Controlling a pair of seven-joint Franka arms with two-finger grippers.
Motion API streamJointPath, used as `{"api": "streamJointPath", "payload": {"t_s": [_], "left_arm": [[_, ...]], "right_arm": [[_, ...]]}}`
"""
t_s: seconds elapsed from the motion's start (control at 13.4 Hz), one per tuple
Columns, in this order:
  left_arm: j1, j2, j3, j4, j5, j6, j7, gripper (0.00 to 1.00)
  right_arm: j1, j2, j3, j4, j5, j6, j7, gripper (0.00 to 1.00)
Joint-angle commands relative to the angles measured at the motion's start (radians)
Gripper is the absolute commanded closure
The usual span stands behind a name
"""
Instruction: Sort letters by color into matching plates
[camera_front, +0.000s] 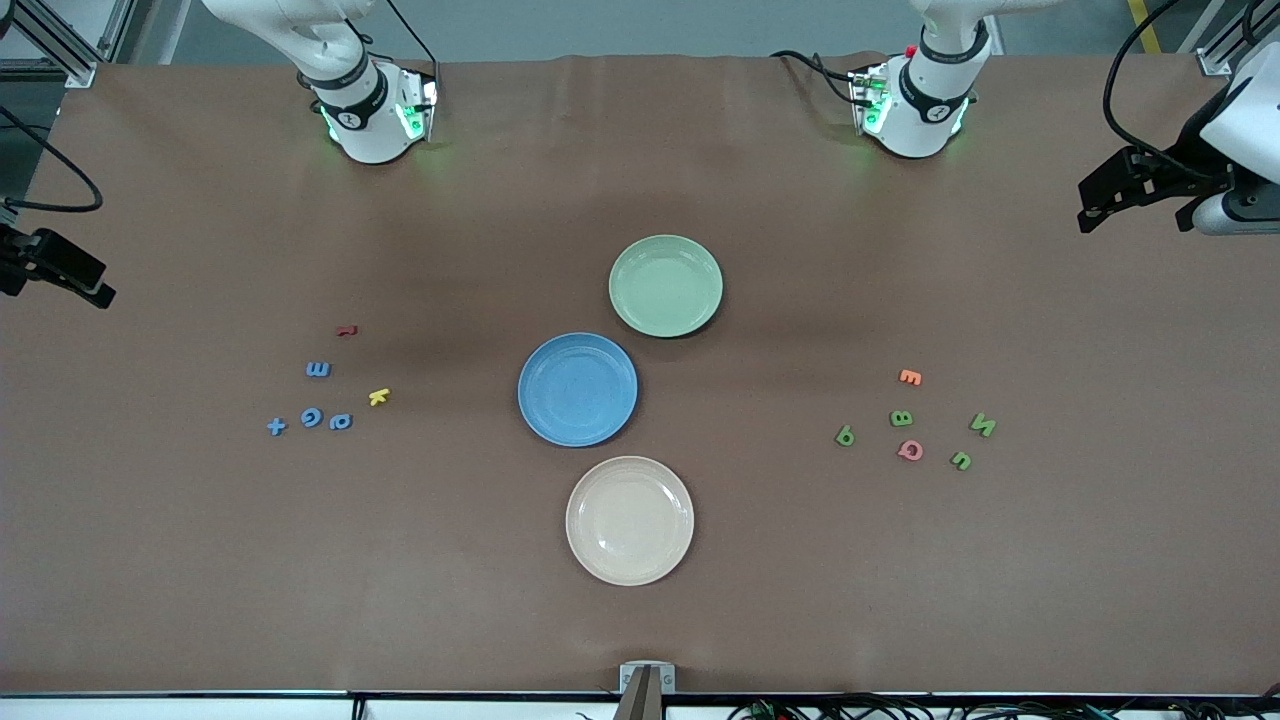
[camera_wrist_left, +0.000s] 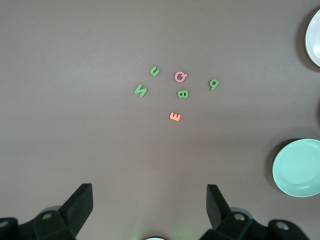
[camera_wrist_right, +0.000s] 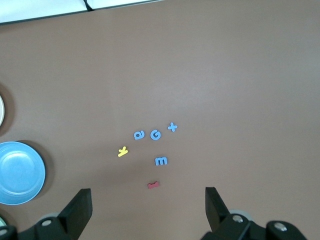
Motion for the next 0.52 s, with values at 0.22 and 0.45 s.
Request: {"api": "streamJointPath", "payload": {"t_s": [0.22, 0.45], "left_arm": [[0.009, -0.002, -0.002, 0.011, -0.013, -0.004, 0.021, 0.0], [0.009, 0.039, -0.001, 0.025, 0.001, 0.001, 0.022, 0.0]], "right_arm": [[-0.015, 0.029, 0.004, 0.049, 0.048, -0.014, 0.001, 0.0], [-0.013, 0.028, 0.004, 0.049, 0.048, -0.014, 0.001, 0.0]]}}
